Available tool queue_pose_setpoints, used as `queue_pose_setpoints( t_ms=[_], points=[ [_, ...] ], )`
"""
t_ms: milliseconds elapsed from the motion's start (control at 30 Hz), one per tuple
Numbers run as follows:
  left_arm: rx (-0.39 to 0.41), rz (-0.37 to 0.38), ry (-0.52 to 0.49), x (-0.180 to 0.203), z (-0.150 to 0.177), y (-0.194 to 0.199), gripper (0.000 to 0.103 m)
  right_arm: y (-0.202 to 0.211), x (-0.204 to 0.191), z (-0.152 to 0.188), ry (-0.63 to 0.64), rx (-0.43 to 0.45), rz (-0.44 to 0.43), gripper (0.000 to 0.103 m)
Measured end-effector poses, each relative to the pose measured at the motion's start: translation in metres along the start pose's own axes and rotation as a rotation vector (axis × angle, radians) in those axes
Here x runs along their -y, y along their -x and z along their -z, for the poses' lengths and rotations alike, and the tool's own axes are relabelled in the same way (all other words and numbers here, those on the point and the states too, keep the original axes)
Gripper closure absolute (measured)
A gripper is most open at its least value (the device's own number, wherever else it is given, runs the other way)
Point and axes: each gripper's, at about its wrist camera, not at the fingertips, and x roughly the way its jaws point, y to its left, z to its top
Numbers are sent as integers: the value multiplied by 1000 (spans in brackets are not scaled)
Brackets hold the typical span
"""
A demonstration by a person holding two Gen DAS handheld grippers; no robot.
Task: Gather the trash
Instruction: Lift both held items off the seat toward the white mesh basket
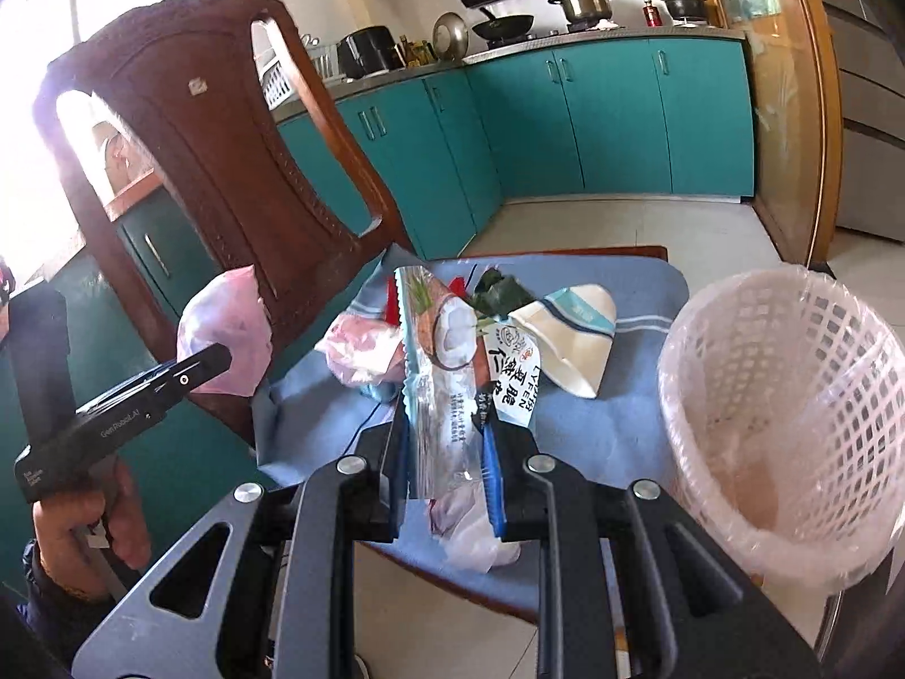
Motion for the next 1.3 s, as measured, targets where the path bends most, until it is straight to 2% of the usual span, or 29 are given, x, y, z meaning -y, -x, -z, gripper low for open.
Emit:
queue_pose_setpoints(
  t_ms=[200,500,1300],
  points=[
    [-41,-4,-34,18,6,-5,60,0,-13,6,34,-7,29,81],
    [-60,-11,-40,17,15,-4,60,-1,-11,12,47,-9,86,80],
    [-83,4,-17,13,12,-12,60,-6,-12,13,56,-33,95,80]
  ],
)
